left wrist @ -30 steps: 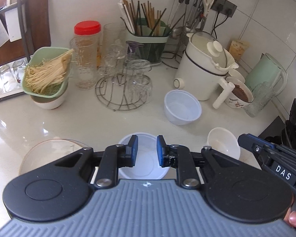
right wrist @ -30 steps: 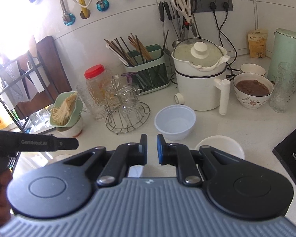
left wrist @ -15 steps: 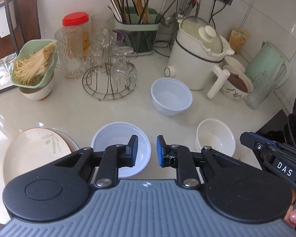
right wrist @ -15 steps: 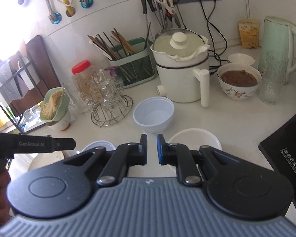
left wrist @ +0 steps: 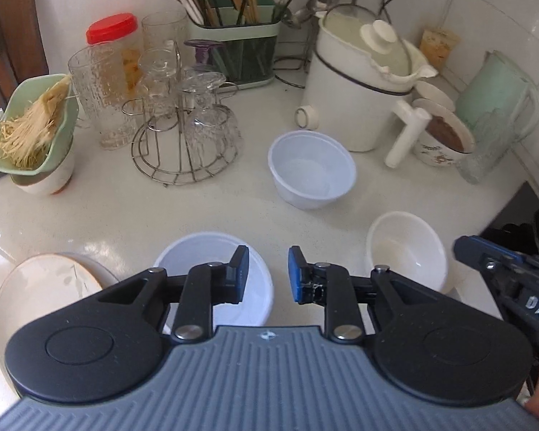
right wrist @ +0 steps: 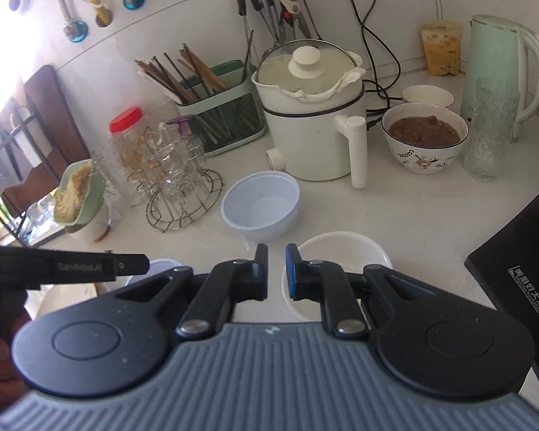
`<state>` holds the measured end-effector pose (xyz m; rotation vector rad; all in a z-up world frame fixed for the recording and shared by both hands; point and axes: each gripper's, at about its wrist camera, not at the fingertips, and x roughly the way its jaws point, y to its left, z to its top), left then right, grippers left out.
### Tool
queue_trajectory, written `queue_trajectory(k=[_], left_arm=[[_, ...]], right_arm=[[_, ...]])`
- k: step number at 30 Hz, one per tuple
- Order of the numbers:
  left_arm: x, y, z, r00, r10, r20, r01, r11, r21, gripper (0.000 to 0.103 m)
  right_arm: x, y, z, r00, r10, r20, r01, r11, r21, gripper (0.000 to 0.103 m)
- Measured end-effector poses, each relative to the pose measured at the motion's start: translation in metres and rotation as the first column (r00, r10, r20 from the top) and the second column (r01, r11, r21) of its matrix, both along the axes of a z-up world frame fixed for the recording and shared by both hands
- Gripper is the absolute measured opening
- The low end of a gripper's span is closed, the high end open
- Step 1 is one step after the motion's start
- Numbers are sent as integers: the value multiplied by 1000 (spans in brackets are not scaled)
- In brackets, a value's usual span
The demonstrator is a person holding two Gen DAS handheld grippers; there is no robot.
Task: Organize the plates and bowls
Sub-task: 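Lower the plastic bowl onto the counter and open both grippers, then move both grippers to the plastic bowl beside the rice cooker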
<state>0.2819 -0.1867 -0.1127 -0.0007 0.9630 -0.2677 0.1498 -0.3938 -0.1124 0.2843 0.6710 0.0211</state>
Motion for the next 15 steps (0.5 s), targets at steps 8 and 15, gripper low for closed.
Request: queue_trajectory(k=[8,15], left_arm=[[53,12,-25,996,83,-15,-84,994,-71,32],[90,6,-45,993,86,-77,-97,983,-156,32]], right_arm=[[37,-14,-8,997,-48,-62,54,994,91,14],[70,-14,-15,995,-57,-82,62,996,64,38]])
